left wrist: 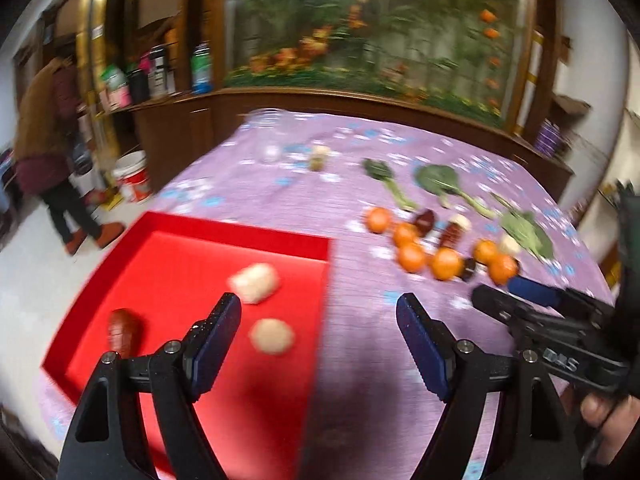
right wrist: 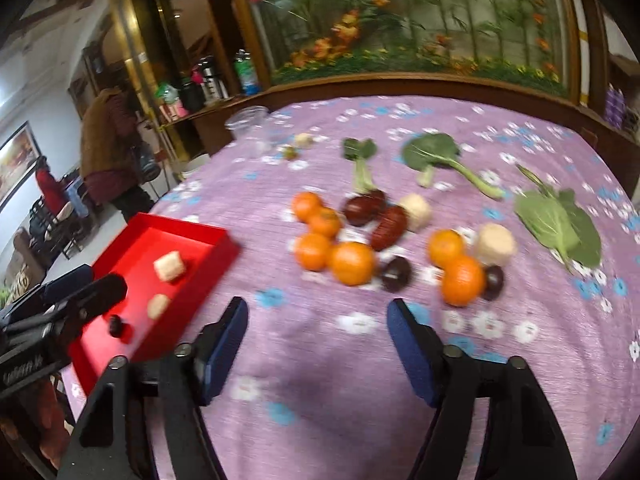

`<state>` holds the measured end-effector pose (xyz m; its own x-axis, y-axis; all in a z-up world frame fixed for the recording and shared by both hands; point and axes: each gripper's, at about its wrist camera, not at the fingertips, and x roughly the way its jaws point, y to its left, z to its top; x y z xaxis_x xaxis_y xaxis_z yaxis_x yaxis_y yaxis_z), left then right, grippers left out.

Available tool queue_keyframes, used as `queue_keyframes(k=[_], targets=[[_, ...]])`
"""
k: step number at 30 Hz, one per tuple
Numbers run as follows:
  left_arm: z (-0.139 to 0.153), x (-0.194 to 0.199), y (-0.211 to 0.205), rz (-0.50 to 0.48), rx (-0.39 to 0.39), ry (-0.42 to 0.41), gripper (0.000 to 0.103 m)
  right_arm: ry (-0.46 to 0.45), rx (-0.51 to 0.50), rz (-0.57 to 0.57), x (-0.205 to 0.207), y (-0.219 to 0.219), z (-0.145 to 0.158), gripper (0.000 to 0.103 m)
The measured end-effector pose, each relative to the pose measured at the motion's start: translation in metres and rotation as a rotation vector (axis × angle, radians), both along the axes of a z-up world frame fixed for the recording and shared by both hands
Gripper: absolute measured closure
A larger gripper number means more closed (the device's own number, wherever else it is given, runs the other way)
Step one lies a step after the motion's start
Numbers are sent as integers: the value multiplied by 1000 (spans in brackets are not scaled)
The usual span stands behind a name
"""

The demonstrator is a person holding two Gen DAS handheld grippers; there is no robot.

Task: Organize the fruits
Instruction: 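Move both open tools back toward the fruit on the cloth, then grasp a mandarin orange with the right tool while the left tool reaches another mandarin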

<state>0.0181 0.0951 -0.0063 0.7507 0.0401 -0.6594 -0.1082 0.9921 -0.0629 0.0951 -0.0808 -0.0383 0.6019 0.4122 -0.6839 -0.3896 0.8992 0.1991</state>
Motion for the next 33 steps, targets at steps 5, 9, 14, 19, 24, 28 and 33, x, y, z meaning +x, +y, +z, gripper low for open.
queue_keyframes(k=[5, 9, 14, 19, 24, 28, 33], targets=[[-5, 16, -23, -46, 23, 15, 24, -4, -39, 24, 18, -5, -5, 38], [-9, 24, -23, -37, 20, 32, 24, -16, -103, 77, 36, 9, -11, 46], [-13, 32, -24, -41, 19, 42, 24, -10, -167, 115, 59, 23, -27, 63], [-17, 38, -23, -38, 11, 49, 24, -15, -226, 146, 65, 37, -26, 63], [-20, 41, -14, -17, -8, 57, 24, -48, -299, 204, 58, 38, -27, 64], [-22, 43, -13, -22, -17, 58, 24, -74, -345, 214, 54, 24, -26, 63], [-26, 48, -17, -47, -32, 63, 25, -70, -342, 213, 55, 17, -21, 63]])
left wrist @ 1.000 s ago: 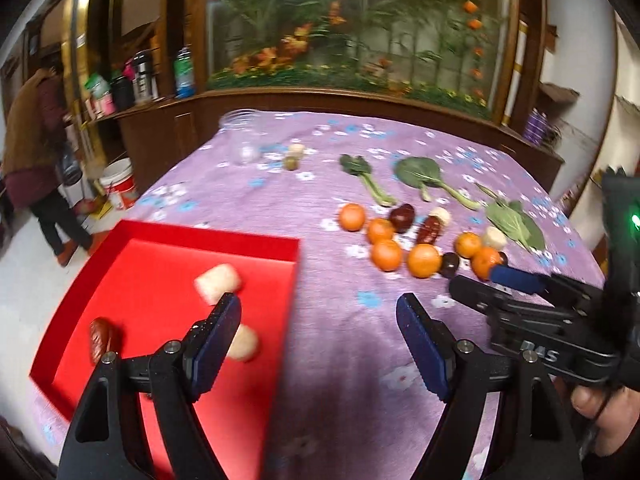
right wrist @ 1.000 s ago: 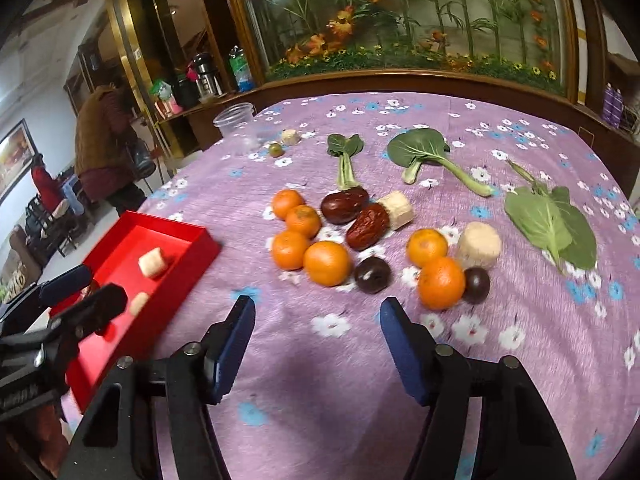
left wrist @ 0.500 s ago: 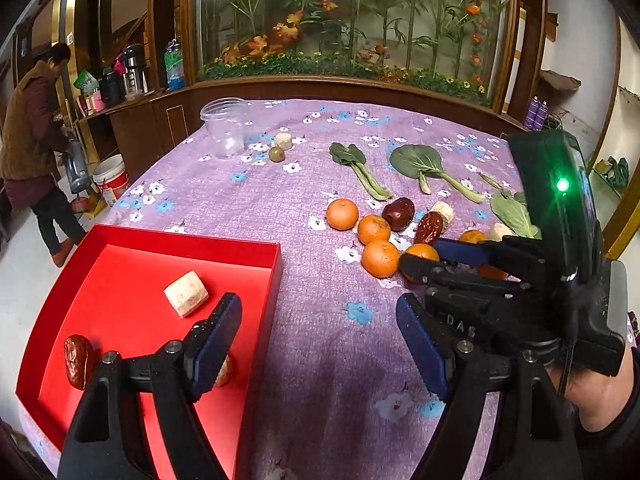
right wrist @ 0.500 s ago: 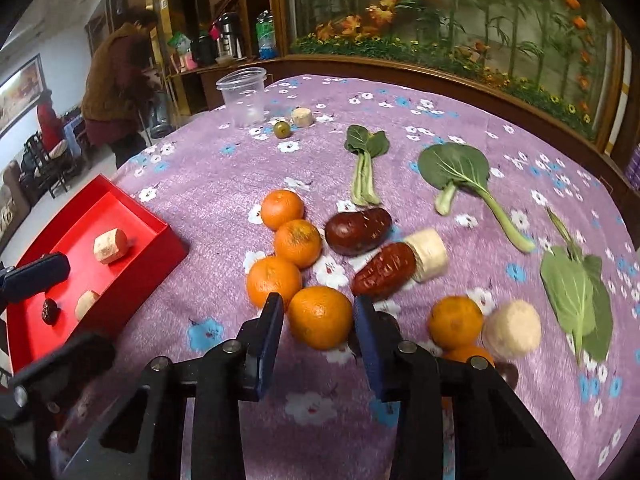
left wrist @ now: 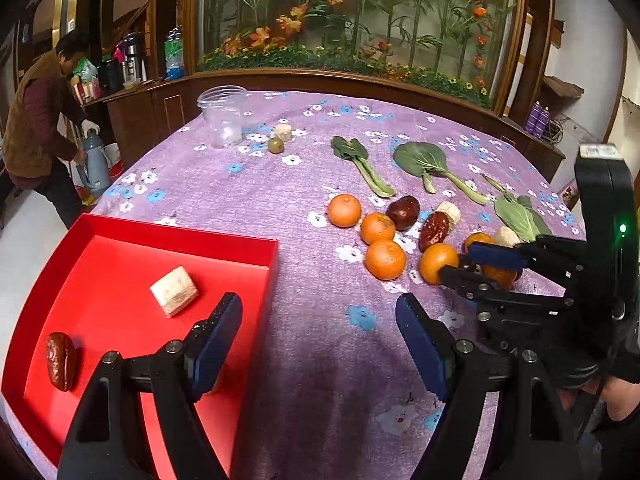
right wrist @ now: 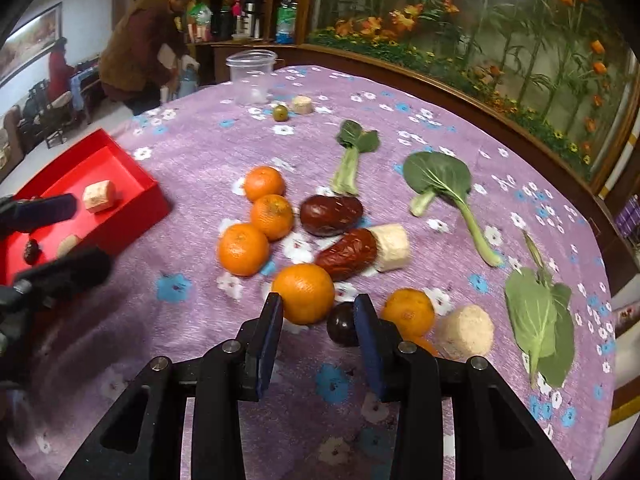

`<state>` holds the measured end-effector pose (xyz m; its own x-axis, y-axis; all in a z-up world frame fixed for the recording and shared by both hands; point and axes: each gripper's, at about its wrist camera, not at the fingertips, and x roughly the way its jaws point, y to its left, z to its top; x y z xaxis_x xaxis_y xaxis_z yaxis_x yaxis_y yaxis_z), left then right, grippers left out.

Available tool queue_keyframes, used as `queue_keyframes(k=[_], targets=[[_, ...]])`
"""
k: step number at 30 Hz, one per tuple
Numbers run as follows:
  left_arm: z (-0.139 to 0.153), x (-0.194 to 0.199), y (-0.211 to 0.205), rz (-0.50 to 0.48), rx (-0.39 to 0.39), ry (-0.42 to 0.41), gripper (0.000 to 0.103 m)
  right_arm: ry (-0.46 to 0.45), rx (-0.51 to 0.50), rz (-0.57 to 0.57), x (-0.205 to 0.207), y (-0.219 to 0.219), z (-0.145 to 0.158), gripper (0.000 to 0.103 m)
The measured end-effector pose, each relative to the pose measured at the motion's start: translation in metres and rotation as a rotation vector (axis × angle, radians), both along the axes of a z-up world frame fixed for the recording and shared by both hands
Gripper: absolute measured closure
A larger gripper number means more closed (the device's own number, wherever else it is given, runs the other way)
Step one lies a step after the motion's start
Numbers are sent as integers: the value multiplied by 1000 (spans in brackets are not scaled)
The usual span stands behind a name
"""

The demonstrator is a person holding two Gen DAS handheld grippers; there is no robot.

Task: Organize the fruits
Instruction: 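Grasp a mandarin orange with the right tool while the left tool reaches another mandarin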

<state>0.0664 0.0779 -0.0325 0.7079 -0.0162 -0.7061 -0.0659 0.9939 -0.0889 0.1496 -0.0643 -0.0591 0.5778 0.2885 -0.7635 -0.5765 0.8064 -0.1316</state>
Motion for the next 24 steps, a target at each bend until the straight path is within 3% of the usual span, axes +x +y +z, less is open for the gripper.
queue_keyframes(k=[6, 10, 14, 17, 24], targets=[[-4, 4, 3, 2, -10, 12, 25, -19, -48, 31, 8, 23, -8, 63], [-6, 6, 3, 0, -14, 19, 26, 37, -107, 73, 25, 30, -19, 63], [-5, 10, 0, -4, -17, 24, 30, 28, -74, 94, 28, 24, -16, 66], [-6, 18, -7, -13, -17, 28, 39, 18, -52, 93, 21, 22, -17, 67], [-11, 43, -30, -47, -28, 53, 46, -30, 62, 0, 6, -1, -6, 67]])
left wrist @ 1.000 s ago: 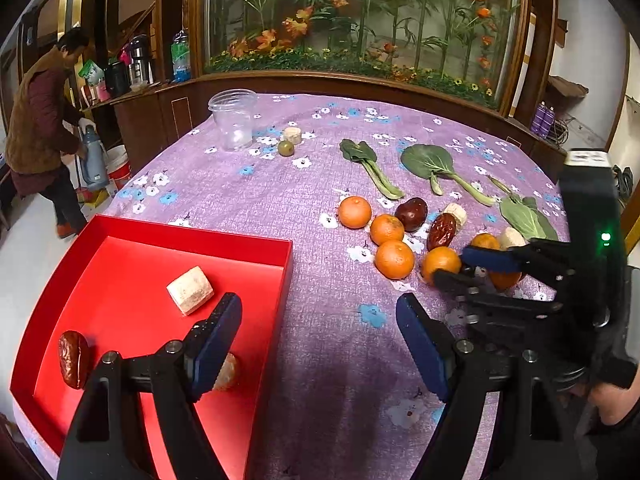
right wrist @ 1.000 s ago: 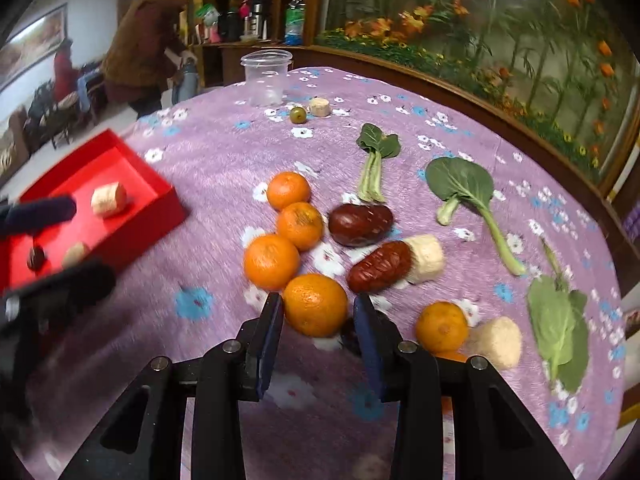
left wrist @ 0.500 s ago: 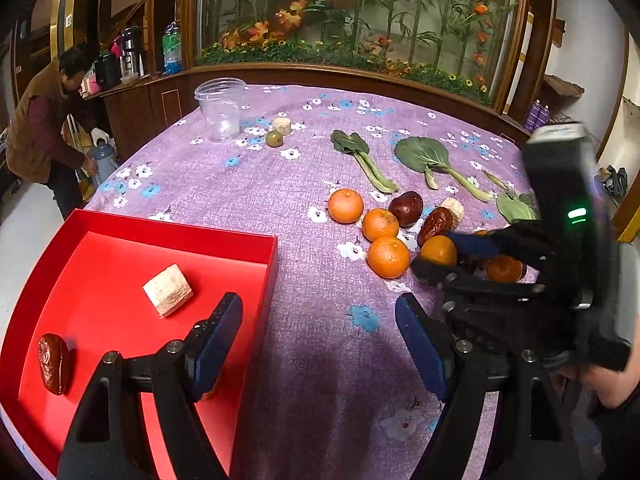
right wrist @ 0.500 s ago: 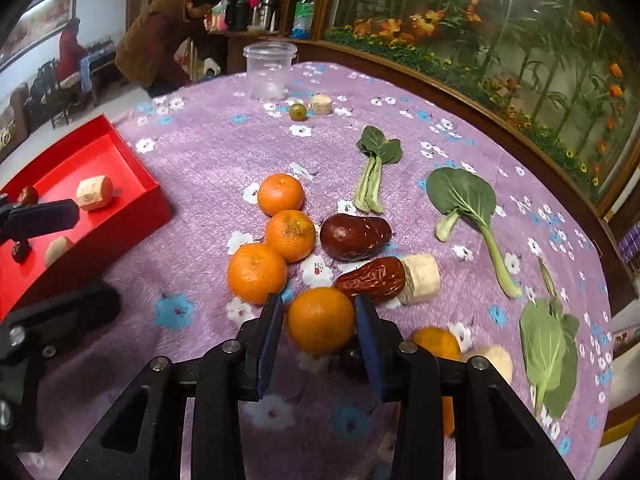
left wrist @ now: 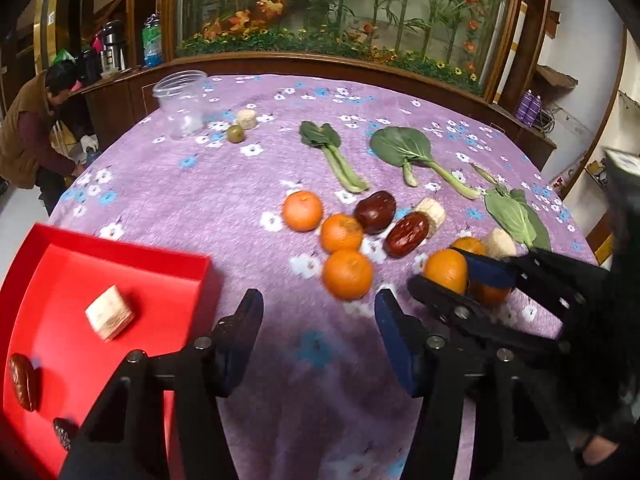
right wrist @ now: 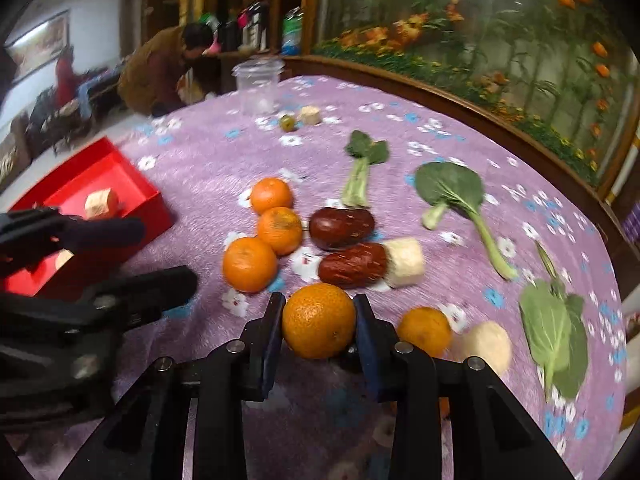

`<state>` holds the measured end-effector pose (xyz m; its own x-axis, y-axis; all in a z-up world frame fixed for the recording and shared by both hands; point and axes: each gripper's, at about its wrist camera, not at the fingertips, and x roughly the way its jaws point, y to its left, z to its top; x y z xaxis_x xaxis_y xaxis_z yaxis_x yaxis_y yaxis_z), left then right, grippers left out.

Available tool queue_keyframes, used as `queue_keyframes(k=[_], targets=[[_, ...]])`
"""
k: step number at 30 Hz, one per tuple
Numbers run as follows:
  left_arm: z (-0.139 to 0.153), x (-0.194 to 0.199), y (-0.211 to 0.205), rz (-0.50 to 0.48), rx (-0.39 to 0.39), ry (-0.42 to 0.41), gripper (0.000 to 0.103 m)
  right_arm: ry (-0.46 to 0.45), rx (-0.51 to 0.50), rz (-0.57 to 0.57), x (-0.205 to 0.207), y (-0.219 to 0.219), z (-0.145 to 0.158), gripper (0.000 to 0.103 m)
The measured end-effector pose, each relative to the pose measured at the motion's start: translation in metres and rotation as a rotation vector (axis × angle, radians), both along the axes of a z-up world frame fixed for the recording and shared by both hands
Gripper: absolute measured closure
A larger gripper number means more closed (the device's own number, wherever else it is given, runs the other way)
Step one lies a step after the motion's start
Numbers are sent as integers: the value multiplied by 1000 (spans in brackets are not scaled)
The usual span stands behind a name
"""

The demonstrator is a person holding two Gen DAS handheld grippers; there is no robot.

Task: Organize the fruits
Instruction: 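Grasp a mandarin orange with the right tool while the left tool reaches another mandarin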

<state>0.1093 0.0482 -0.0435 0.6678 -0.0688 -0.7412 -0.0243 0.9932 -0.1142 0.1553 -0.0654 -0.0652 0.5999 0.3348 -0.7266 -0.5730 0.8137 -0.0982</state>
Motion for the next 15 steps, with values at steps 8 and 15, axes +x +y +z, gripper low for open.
queue_keyframes(k=[8, 15], targets=[[-9, 28, -15, -24, 11, 17, 46, -35, 105, -100, -9, -39, 18, 67], [-30, 40, -21, -21, 27, 71, 71, -55, 180, -156, -21, -64, 29, 66]])
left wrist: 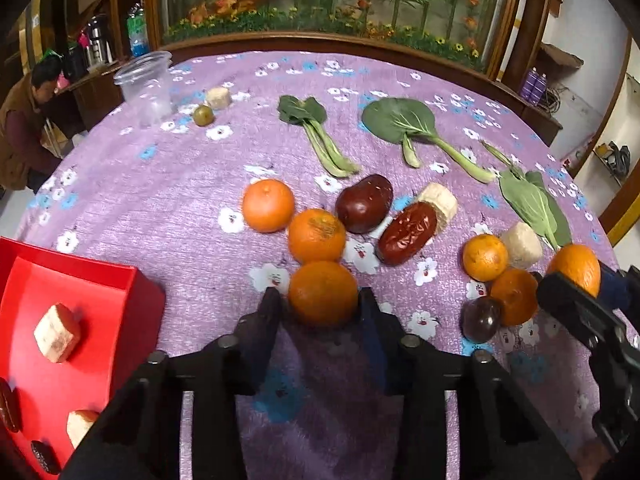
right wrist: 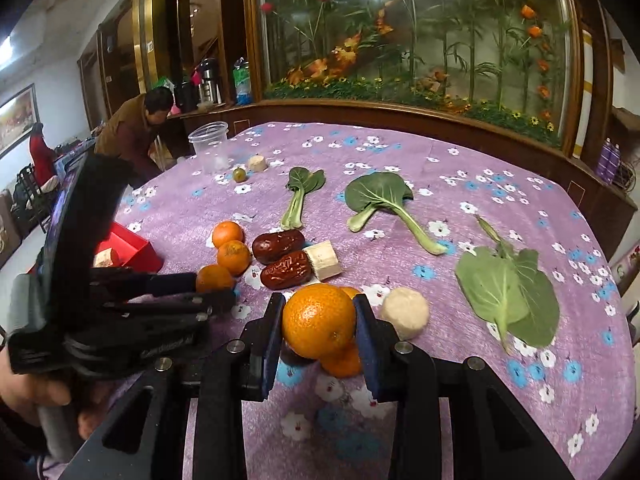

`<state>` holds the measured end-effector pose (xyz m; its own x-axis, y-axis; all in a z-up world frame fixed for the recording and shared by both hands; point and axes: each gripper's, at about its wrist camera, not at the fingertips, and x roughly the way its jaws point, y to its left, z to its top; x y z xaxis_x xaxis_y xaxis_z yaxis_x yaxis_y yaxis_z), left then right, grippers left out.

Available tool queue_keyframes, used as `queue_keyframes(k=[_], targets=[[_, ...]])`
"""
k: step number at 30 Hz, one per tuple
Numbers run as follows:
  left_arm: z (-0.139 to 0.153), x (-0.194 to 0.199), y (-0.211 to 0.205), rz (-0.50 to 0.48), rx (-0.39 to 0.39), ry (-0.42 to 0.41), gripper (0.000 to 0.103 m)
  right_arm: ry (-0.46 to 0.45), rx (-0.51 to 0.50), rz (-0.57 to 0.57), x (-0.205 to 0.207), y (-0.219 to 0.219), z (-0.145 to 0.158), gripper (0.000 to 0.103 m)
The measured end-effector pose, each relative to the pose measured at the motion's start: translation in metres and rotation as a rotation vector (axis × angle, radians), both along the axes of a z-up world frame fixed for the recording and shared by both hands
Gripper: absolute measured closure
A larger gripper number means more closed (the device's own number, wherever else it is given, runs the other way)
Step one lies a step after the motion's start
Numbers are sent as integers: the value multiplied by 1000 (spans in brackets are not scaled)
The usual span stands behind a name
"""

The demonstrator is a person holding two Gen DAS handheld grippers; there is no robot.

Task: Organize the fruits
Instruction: 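Grasp a mandarin orange with the right tool while the left tool reaches another mandarin, then carry the mandarin with the left tool while the right tool carries its mandarin over the red tray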

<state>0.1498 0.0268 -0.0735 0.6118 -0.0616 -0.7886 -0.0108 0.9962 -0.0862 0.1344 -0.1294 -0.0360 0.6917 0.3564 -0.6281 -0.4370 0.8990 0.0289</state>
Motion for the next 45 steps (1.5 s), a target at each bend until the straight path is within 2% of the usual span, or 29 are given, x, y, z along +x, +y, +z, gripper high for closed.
queue_keyframes(k=[7, 13, 17, 29, 45], targets=[[9, -15, 2, -1, -17, -19, 73, 19, -6, -6, -11, -5, -4, 66], [22, -46, -10, -27, 10, -33, 73, 38, 2, -22, -24, -10, -5, 66], [24, -64, -19, -49, 38, -38, 73, 46, 0, -27, -37, -9, -5, 66], [26, -100, -29, -61, 37, -39, 73, 61, -8, -81, -69, -16, -9, 66], [35, -133, -11, -43, 8, -65, 73, 76, -18, -125, -90, -13, -10, 66]])
